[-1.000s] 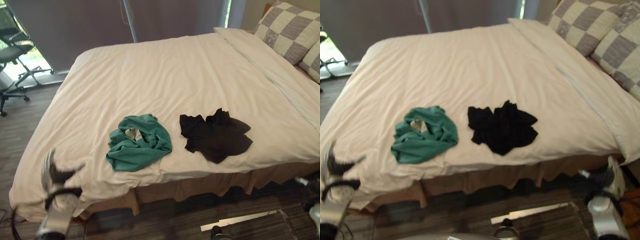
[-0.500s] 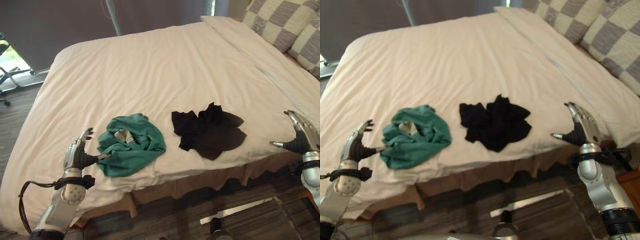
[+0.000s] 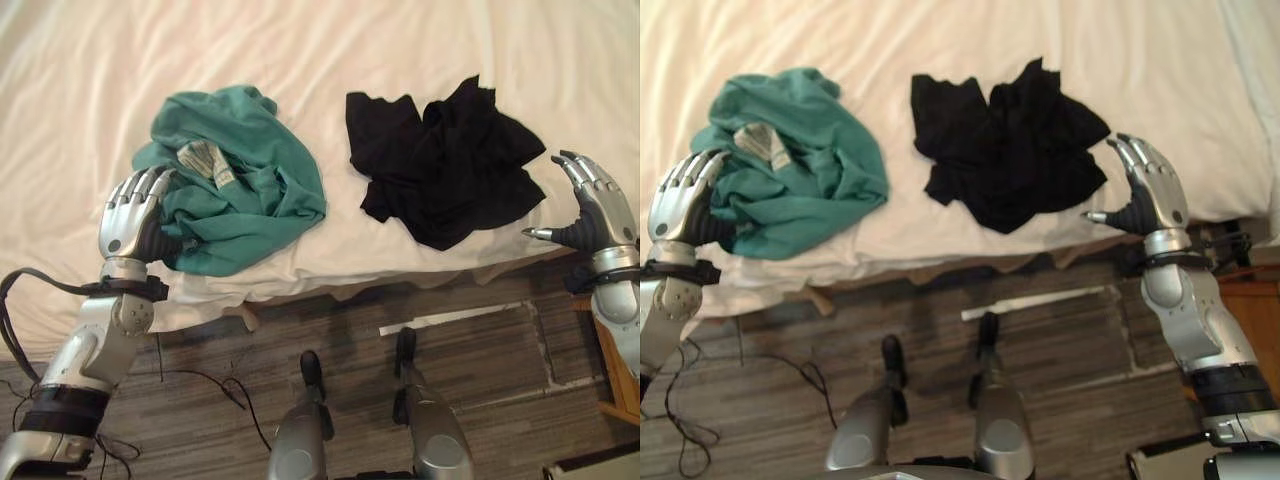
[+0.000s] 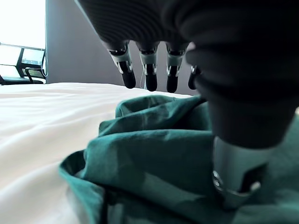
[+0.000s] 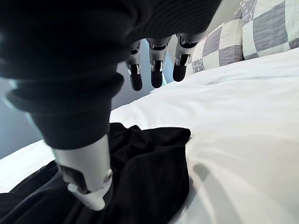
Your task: Tidy up the quilt and then pick up the clothes from the bed and put them into the laundry hamper.
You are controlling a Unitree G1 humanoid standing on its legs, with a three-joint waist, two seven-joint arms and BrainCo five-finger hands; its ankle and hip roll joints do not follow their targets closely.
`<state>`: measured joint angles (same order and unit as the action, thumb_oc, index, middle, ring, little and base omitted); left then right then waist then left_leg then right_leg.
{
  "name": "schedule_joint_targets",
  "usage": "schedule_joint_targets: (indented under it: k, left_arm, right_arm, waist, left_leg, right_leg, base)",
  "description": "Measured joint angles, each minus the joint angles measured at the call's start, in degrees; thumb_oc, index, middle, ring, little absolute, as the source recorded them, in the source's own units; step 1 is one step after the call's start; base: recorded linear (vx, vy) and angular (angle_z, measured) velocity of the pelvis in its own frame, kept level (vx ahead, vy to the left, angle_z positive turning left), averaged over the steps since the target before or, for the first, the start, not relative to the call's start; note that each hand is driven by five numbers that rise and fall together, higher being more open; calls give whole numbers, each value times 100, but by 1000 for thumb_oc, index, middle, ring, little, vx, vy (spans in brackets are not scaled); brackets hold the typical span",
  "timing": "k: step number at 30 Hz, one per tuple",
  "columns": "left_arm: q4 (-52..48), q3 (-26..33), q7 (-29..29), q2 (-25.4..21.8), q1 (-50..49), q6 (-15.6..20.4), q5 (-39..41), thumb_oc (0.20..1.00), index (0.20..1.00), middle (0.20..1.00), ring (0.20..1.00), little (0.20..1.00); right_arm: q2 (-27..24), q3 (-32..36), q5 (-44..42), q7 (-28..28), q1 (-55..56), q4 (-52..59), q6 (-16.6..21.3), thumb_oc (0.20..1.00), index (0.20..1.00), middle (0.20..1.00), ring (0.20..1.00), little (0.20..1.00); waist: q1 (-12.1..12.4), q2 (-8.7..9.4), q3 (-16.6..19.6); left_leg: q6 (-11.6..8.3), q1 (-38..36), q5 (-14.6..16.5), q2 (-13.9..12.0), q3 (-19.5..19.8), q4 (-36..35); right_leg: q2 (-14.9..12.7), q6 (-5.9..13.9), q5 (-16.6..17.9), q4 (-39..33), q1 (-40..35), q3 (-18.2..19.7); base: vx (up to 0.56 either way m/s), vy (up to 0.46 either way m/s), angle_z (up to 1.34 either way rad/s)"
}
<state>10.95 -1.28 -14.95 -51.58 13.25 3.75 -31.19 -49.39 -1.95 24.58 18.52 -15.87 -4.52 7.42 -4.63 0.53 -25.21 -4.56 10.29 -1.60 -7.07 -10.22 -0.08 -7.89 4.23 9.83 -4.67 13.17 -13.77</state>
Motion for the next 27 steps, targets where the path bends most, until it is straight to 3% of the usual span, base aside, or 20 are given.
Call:
schedule_joint_targets:
  k: [2, 4, 5, 8, 13, 16, 18, 20, 23, 24, 27]
  left_arm:
    - [-54, -4, 1, -7, 139, 1, -110, 1000, 1000, 1000, 1000, 1000]
    - [-131, -42, 13, 2, 235, 11, -113, 341, 341, 341, 341, 341]
    - [-156, -55, 19, 2, 240, 13, -113, 200, 200, 200, 200, 200]
    - [-363, -39, 129, 103, 201, 85, -104, 200, 200, 200, 200, 200]
    - [-494, -48, 198, 797, -231, 266, 266, 200, 200, 200, 200, 200]
    - [177, -75, 82, 1926, -127, 358, 1413, 200, 200, 200, 200, 200]
    - [481, -291, -17, 2485, 92, 447, 2145, 200, 200, 200, 200, 200]
    - [671, -458, -66, 2606, 232, 600, 2739, 200, 200, 200, 200, 200]
    - [1284, -550, -202, 2849, 579, 801, 3538, 200, 200, 200, 200, 200]
    - [1570, -587, -309, 2909, 749, 846, 3807, 200, 200, 200, 200, 200]
    - [2389, -640, -465, 3135, 1209, 895, 4298, 200, 200, 200, 200, 200]
  right_arm:
    - [0, -122, 0, 0, -207, 80, 6, 1000, 1000, 1000, 1000, 1000]
    - [1, -280, 4, -3, -415, 152, 35, 1000, 1000, 1000, 1000, 1000]
    - [1, -343, 5, -6, -483, 166, 38, 1000, 1000, 1000, 1000, 1000]
    - [1, -562, 18, -14, -747, 240, 112, 1000, 1000, 1000, 1000, 1000]
    - [2, -1020, 27, -166, -972, 304, 114, 1000, 1000, 1000, 1000, 1000]
    - [153, -1960, 45, -279, -1924, -416, 17, 1000, 1000, 1000, 1000, 1000]
    - [373, -2686, 183, -395, -2546, -1317, -139, 1000, 1000, 1000, 1000, 1000]
    - [748, -2995, 235, -454, -2834, -2122, -260, 1000, 1000, 1000, 1000, 1000]
    - [1612, -2996, 198, -330, -2964, -3275, -546, 1000, 1000, 1000, 1000, 1000]
    - [1956, -2919, 123, -155, -3059, -3643, -643, 200, 200, 200, 200, 200]
    - [2507, -2831, -113, 32, -3451, -4524, -801, 200, 200, 200, 200, 200]
  waist:
    - [-5, 24, -54]
    - [-5, 28, -114]
    - [-6, 28, -114]
    - [11, 46, -123]
    - [41, 69, -119]
    - [90, 82, -110]
    - [207, 83, -109]
    - [322, 84, -107]
    - [331, 69, -96]
    - [322, 76, -86]
    - [297, -52, 44]
  left_leg:
    - [-14, 126, -12, -9, -7, 0]
    - [-14, 138, -12, -16, -11, 1]
    - [-14, 132, -12, -16, -12, 1]
    - [-15, 23, -12, -17, -18, 7]
    - [-16, -332, -11, -8, -21, -6]
    - [-16, -392, -11, 2, 5, -6]
    - [-15, -446, -12, -2, 21, 1]
    - [-14, -479, -13, -4, 62, -3]
    - [-13, -556, -15, 20, 164, -6]
    - [-6, -554, -20, 51, 164, -9]
    - [7, -547, -82, 103, 196, -19]
  right_leg:
    - [10, -37, 29, 1, 136, 1]
    - [15, -39, 29, 2, 138, -5]
    - [15, -39, 29, 2, 133, -4]
    - [13, -39, 29, 3, 1, -10]
    - [-4, -39, 28, 1, -379, -22]
    - [-15, -38, 27, 2, -490, -123]
    - [-12, -38, 25, 0, -574, -157]
    - [-10, -37, 23, 1, -649, -185]
    - [-39, -16, -1, -1, -778, -234]
    - [-71, 12, -31, -1, -780, -223]
    - [-127, 15, -30, -1, -786, -220]
  base:
    - [-25, -11, -2]
    - [0, 0, 0]
    - [33, -25, 0]
    - [4, -19, 5]
    - [10, -36, 6]
    - [18, -54, 12]
    - [43, -48, 12]
    - [33, -34, 15]
    - [-2, 1, 16]
    - [0, 6, 7]
    - [0, 7, 2]
